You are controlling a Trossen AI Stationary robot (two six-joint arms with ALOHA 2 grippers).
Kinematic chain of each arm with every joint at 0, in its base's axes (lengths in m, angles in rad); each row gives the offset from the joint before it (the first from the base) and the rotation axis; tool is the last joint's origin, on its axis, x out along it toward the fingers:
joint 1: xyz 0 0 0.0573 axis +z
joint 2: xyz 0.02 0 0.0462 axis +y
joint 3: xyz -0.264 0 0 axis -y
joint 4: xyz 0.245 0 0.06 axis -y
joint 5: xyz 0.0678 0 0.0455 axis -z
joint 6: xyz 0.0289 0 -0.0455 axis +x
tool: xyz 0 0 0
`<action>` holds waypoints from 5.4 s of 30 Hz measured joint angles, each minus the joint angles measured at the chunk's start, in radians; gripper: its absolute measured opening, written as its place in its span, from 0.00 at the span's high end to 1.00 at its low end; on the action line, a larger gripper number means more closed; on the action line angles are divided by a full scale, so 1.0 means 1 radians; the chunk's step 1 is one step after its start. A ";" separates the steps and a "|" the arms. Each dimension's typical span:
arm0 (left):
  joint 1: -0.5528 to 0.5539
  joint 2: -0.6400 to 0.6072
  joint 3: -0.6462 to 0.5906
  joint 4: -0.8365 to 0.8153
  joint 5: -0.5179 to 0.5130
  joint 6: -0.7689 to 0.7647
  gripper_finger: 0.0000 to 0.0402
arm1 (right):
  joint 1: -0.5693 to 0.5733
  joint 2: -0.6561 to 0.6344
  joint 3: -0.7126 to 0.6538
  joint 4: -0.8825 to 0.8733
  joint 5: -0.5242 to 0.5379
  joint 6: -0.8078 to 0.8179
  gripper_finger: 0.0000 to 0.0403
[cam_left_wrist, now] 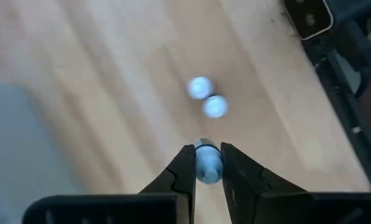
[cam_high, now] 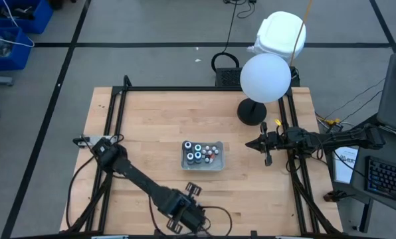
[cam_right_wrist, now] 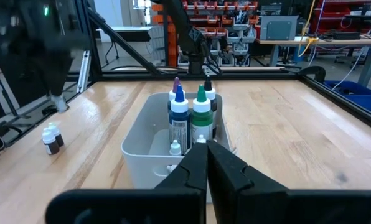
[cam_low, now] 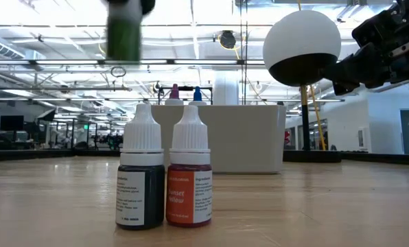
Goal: Pick & Place food coloring
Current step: Put the small green food coloring bottle into the gray bin, then put the small red food coloring bottle into the gray bin
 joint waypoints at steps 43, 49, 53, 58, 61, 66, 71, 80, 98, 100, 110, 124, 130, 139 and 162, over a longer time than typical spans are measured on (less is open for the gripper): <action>0.571 -0.652 -0.541 0.211 -0.023 0.604 0.84 | 0.000 0.012 0.000 0.014 -0.001 -0.051 1.00; 0.571 -0.609 -0.541 0.335 -0.030 0.682 0.84 | 0.000 0.022 0.000 -0.021 0.002 -0.056 1.00; 0.571 -0.581 -0.541 0.464 -0.029 0.665 0.84 | -0.001 0.023 0.000 0.013 0.004 -0.101 1.00; 0.571 -0.541 -0.541 0.513 -0.015 0.674 0.84 | -0.001 0.023 0.000 0.038 0.004 -0.099 1.00; 0.571 -0.500 -0.541 0.562 -0.002 0.686 0.84 | -0.001 0.024 0.000 0.032 0.004 -0.082 1.00; 0.566 -0.393 -0.452 0.575 0.049 0.682 0.84 | 0.000 0.024 0.000 0.027 0.003 -0.079 1.00; 0.539 -0.270 -0.306 0.496 0.072 0.680 0.84 | 0.000 0.024 0.000 0.027 0.001 -0.079 1.00; 0.521 -0.127 -0.224 0.408 0.120 0.713 0.84 | 0.000 0.024 0.000 0.020 0.001 -0.087 1.00; 0.560 -0.010 -0.226 0.404 0.126 0.692 0.84 | 0.000 0.024 0.000 0.031 0.000 -0.088 1.00; 0.563 -0.002 -0.225 0.414 0.126 0.691 0.84 | 0.000 0.024 0.000 0.031 0.000 -0.088 1.00; 0.574 0.029 -0.226 0.425 0.127 0.683 0.84 | 0.000 0.024 0.000 0.028 0.000 -0.088 1.00; 0.565 0.025 -0.191 0.401 0.091 0.693 0.70 | 0.000 0.024 0.000 0.027 0.000 -0.087 1.00; 0.531 0.023 -0.085 0.317 0.021 0.725 0.70 | 0.000 0.024 0.000 0.027 0.000 -0.087 1.00; 0.497 0.008 0.192 -0.294 -0.091 0.661 0.73 | 0.000 0.024 0.000 0.037 0.000 -0.083 1.00; 0.652 -1.315 -1.067 0.571 0.222 0.354 0.99 | 0.000 0.024 0.000 0.057 0.003 -0.080 1.00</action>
